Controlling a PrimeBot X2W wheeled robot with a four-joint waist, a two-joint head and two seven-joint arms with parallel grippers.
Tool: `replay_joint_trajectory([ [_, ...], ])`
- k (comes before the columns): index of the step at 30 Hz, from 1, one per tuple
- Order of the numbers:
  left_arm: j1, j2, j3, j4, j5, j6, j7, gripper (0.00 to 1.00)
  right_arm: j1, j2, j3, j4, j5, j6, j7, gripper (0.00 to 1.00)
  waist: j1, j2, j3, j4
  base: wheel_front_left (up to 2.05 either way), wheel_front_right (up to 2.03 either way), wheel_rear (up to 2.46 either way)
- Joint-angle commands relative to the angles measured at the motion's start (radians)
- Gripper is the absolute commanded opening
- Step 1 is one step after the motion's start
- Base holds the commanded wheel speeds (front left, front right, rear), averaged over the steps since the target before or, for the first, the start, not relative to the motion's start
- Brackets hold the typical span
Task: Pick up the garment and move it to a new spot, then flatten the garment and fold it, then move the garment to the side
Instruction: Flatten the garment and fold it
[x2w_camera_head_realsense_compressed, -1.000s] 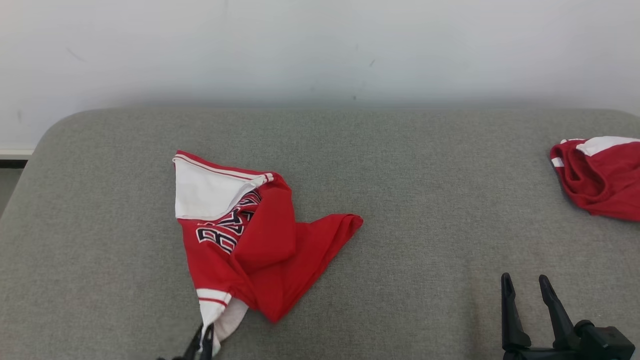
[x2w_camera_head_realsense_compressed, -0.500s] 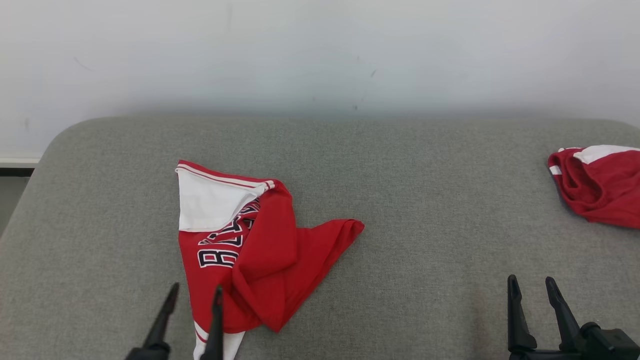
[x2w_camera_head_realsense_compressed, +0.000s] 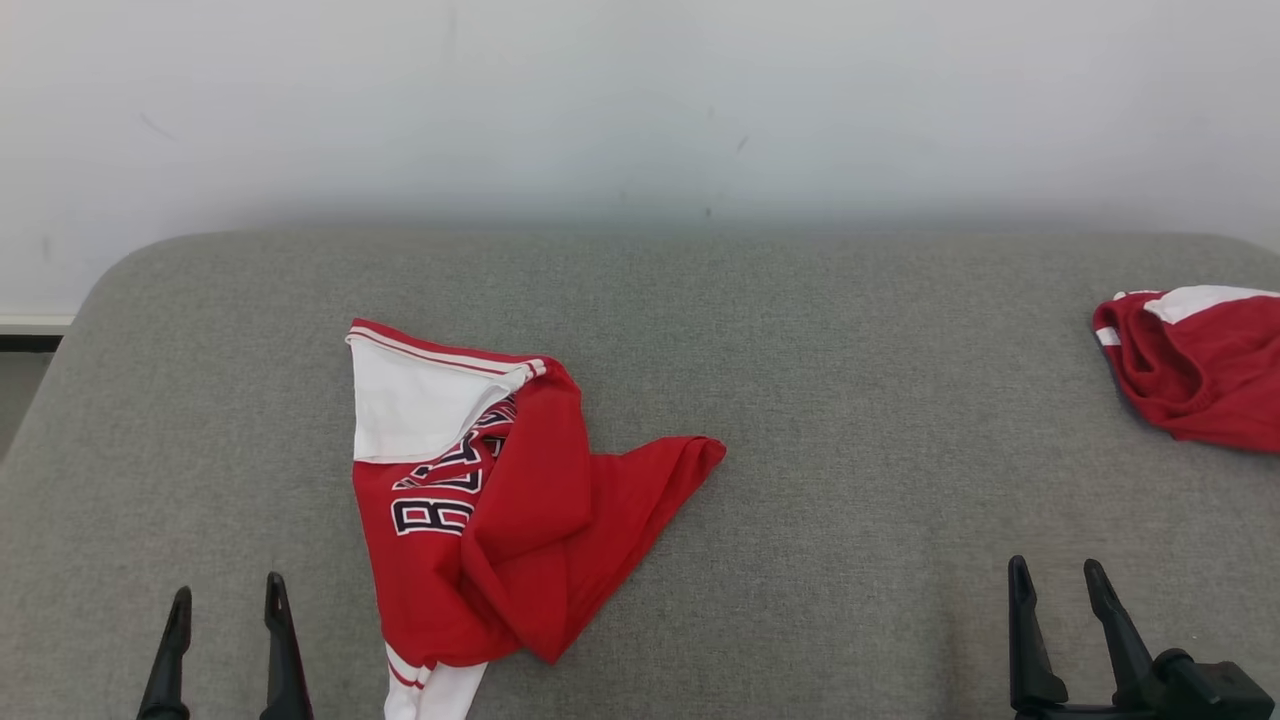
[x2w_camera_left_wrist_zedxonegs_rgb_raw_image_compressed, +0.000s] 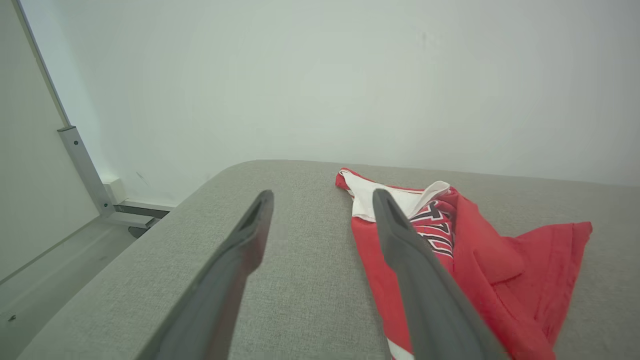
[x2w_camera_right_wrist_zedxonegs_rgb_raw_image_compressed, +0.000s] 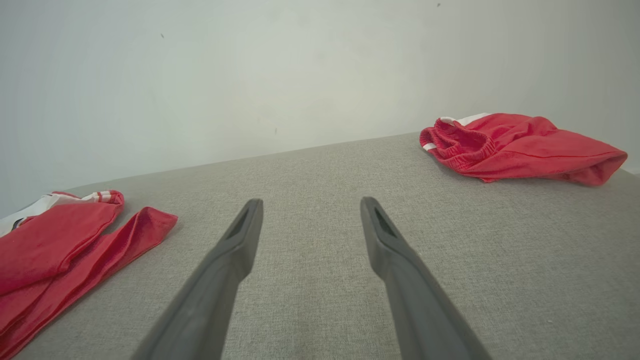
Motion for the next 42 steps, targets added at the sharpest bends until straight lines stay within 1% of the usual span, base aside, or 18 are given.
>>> replay_joint_trajectory([
  [1,0.008,-0.009,0.005,0.007,0.011,-0.008,-0.003,1.00,0.003,-0.005,0.005,0.001,-0.002,-0.002,0.000,1.00,0.0000,0.0000,0.000,0.003,0.00,0.00,0.00],
  [4,0.008,-0.026,0.018,0.017,0.022,-0.020,-0.003,1.00,-0.006,-0.006,0.027,0.001,-0.009,-0.002,0.003,1.00,0.0000,0.0000,0.002,0.009,0.00,0.00,0.00],
  [7,-0.004,-0.042,0.024,0.027,0.037,-0.036,-0.003,1.00,-0.026,-0.015,0.070,0.003,-0.010,-0.002,0.008,1.00,0.0000,0.0000,0.005,0.021,0.00,0.00,0.00],
  [12,-0.025,-0.068,0.026,0.041,0.055,-0.062,-0.003,1.00,-0.091,-0.033,0.204,0.020,-0.005,-0.002,0.024,1.00,0.0000,0.0000,0.011,0.050,0.00,0.00,0.00],
  [16,-0.039,-0.088,0.030,0.045,0.071,-0.078,-0.003,1.00,-0.174,-0.037,0.312,0.065,0.011,-0.002,0.034,1.00,0.0000,0.0000,0.023,0.082,0.00,0.00,0.00],
  [17,-0.039,-0.088,0.030,0.045,0.071,-0.078,-0.003,1.00,-0.174,-0.037,0.312,0.065,0.011,-0.002,0.034,1.00,0.0000,0.0000,0.023,0.082,0.00,0.00,0.00],
  [22,-0.053,-0.110,0.026,0.055,0.088,-0.097,-0.003,1.00,-0.282,-0.028,0.432,0.164,0.037,-0.002,0.050,1.00,0.0000,0.0000,0.037,0.128,0.00,0.00,0.00],
  [33,-0.089,-0.147,0.013,0.093,0.110,-0.138,-0.003,1.00,-0.458,0.007,0.659,0.462,0.136,-0.002,0.080,1.00,0.0000,0.0000,0.056,0.198,0.00,0.00,0.00],
  [38,-0.107,-0.158,0.006,0.111,0.116,-0.152,-0.003,1.00,-0.519,0.015,0.739,0.584,0.196,-0.002,0.092,1.00,0.0000,0.0000,0.064,0.215,0.00,0.00,0.00],
  [42,-0.115,-0.164,0.006,0.120,0.121,-0.159,-0.003,1.00,-0.541,0.016,0.815,0.622,0.286,-0.002,0.105,1.00,0.0000,0.0000,0.069,0.226,0.00,0.00,0.00],
])
